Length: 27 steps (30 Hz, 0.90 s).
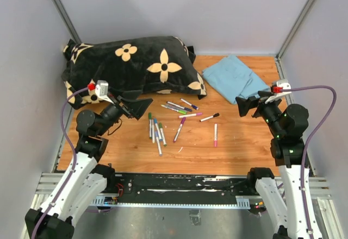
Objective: Open the pen caps
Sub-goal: Pick up the pen from the center of the board.
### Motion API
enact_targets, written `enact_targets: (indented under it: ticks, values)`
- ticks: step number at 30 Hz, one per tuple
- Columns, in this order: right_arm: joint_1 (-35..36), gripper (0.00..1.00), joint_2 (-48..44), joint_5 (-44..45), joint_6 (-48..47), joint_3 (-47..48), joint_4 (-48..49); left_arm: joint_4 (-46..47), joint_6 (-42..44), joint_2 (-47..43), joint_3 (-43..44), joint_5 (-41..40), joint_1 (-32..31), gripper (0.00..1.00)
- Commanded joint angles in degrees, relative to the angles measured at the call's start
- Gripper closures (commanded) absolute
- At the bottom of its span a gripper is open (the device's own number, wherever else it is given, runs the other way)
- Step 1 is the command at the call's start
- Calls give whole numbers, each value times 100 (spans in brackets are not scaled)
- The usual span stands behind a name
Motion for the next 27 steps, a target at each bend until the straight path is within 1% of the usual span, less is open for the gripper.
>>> enact_targets:
  ticks: [1,7,12,16,19,21,24,27]
  values:
    - [50,2,-26,-17,4,249,23,-406,94,-230,-9,87,26,1]
    - [49,2,68,-299,-259,163,89,-316,-137,-459,-266,97,28,1]
    - [49,2,187,-843,-1090,90,-1,49,-721,-608,-662,46,31,1]
    - [50,2,588,-1903,-1639,333,-632,253,-933,-614,-1002,38,31,1]
    - [50,2,850,-2663,-1775,341,-777,-186,-753,-562,-1052,-208,26,1]
    - [50,2,964,-2980,-1909,284,-798,-606,-562,-479,-1007,-372,26,1]
    - [50,2,1005,-3049,-2051,227,-847,-1081,-268,-280,-917,-568,13,3]
    - [50,2,1003,-3104,-2171,90,-862,-1613,24,-92,-851,-1021,-70,4]
